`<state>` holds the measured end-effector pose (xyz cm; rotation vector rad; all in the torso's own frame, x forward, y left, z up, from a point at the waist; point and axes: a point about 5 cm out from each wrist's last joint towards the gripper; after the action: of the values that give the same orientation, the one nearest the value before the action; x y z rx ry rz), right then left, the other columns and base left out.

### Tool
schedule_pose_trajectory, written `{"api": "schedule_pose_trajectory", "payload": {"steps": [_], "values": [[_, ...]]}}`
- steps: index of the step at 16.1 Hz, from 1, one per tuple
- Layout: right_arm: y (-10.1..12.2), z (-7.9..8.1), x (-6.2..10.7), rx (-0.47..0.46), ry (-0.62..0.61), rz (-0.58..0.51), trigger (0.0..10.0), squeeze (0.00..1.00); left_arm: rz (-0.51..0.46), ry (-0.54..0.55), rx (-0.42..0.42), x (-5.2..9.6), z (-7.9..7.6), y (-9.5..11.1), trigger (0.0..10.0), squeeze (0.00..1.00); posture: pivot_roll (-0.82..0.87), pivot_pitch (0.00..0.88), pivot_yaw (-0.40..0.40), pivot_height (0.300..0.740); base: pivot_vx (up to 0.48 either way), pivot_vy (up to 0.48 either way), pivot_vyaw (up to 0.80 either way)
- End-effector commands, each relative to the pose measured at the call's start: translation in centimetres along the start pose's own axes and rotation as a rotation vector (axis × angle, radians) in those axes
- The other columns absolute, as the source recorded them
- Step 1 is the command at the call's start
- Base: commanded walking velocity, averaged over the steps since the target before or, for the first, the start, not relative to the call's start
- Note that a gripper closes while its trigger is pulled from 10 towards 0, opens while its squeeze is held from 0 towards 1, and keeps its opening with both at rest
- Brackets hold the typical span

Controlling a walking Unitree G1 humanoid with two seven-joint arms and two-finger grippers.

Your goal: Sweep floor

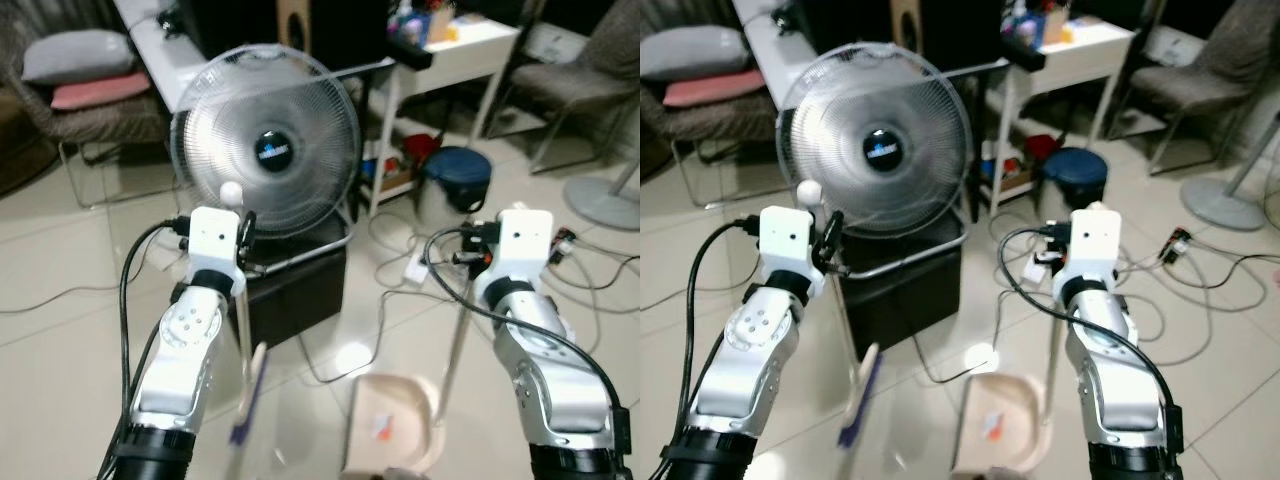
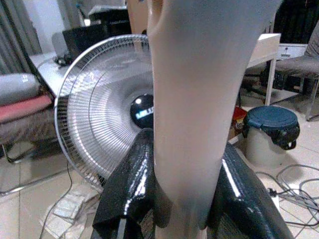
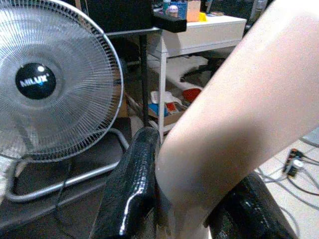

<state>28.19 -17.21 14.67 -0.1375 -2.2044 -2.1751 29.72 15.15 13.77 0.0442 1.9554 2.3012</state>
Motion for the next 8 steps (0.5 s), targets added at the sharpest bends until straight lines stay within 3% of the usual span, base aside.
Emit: {"api": "schedule_pose_trajectory", "payload": {"steps": [1, 8], "values": [[0.74, -0.23, 0.03, -0.004, -0.01, -0.04, 10.0, 0.0, -0.029, 0.003, -0.01, -0.28, 0.05, 0.81, 10.0, 0.0, -0.15, 0.041, 0.053, 0.74, 0.0, -0.371, 0.0], [0.7, -0.11, 0.08, -0.021, -0.016, -0.045, 10.0, 0.0, -0.028, 0.0, -0.019, -0.31, 0.26, 0.81, 10.0, 0.0, -0.15, 0.037, 0.059, 0.74, 0.0, -0.37, 0.0]]}}
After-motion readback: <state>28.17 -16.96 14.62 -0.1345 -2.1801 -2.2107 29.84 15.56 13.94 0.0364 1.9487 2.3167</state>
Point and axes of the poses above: a point about 5 cm out from each wrist's last joint towards the gripper, its own x axis pointing back from the gripper into the wrist, its own y axis along the axis of the wrist's last joint, z = x × y, and after that the axes turned 1 degree about -x, right-handed
